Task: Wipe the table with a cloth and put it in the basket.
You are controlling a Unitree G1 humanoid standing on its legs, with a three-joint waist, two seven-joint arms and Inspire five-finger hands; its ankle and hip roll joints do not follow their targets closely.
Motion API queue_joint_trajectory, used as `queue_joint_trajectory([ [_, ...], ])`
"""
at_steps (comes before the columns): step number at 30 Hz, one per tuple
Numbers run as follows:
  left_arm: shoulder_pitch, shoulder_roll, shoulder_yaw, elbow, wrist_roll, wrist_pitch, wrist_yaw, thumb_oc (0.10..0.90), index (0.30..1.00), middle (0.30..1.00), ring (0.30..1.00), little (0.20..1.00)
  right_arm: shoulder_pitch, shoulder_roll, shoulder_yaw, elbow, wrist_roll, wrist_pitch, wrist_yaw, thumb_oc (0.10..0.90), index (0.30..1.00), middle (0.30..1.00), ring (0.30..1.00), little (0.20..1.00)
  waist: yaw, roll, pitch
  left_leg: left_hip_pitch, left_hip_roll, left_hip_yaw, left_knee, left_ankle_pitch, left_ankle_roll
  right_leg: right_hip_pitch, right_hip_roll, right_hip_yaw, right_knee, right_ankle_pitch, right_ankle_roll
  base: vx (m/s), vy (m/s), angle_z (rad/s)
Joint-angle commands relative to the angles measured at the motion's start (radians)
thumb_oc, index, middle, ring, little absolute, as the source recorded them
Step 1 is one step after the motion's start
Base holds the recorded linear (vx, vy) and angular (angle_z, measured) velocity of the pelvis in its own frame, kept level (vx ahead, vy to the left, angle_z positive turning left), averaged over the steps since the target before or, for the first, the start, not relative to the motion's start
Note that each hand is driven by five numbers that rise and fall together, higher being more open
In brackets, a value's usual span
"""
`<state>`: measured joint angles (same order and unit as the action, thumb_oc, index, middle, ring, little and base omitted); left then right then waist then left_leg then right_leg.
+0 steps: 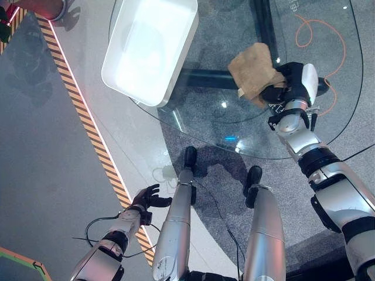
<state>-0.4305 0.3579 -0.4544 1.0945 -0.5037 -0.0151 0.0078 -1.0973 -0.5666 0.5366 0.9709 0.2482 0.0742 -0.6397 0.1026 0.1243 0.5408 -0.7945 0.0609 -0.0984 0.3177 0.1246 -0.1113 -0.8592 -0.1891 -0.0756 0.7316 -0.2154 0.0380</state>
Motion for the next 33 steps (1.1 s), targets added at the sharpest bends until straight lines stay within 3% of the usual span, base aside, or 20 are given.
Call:
queue_joint_trajectory([
  [1, 0.034, 0.05, 0.011, 0.045, -0.039, 0.005, -0.002, 0.8, 0.9, 0.9, 0.9, 0.9, -0.063, -0.222, -0.083, 0.102, 0.034, 0.005, -0.163, 0.1, 0.3, 0.3, 0.3, 0.2, -0.028, -0.006, -0.021, -0.002, -0.004, 0.073, 0.167, -0.146, 0.102, 0.024, 0.012, -0.018, -0.149, 0.154, -0.003, 0.0, 0.0, 0.0],
  [8, 0.027, 0.078, 0.021, 0.049, -0.037, 0.015, -0.012, 0.8, 0.9, 0.9, 0.9, 0.9, -0.041, -0.256, -0.122, 0.133, 0.074, -0.032, -0.17, 0.1, 0.3, 0.3, 0.3, 0.2, -0.033, -0.02, -0.021, -0.002, 0.0, 0.068, 0.17, -0.151, 0.104, 0.028, 0.017, -0.019, -0.152, 0.156, 0.002, 0.0, -0.015, 0.0],
  [24, 0.009, 0.099, 0.032, 0.085, -0.035, 0.006, -0.036, 0.8, 0.9, 0.9, 0.9, 0.9, -0.045, -0.271, -0.151, 0.169, 0.136, -0.045, -0.219, 0.1, 0.3, 0.3, 0.3, 0.2, -0.037, -0.034, -0.021, -0.007, 0.003, 0.061, 0.175, -0.158, 0.104, 0.03, 0.025, -0.017, -0.158, 0.154, 0.005, 0.0, -0.002, -0.01],
  [33, -0.005, 0.109, 0.03, 0.088, -0.038, 0.014, -0.038, 0.8, 0.9, 0.9, 0.9, 0.9, -0.051, -0.269, -0.139, 0.154, 0.12, -0.056, -0.18, 0.1, 0.3, 0.3, 0.3, 0.2, -0.039, -0.04, -0.021, -0.009, 0.001, 0.058, 0.176, -0.16, 0.105, 0.028, 0.03, -0.016, -0.161, 0.157, 0.008, 0.0, 0.0, 0.0],
])
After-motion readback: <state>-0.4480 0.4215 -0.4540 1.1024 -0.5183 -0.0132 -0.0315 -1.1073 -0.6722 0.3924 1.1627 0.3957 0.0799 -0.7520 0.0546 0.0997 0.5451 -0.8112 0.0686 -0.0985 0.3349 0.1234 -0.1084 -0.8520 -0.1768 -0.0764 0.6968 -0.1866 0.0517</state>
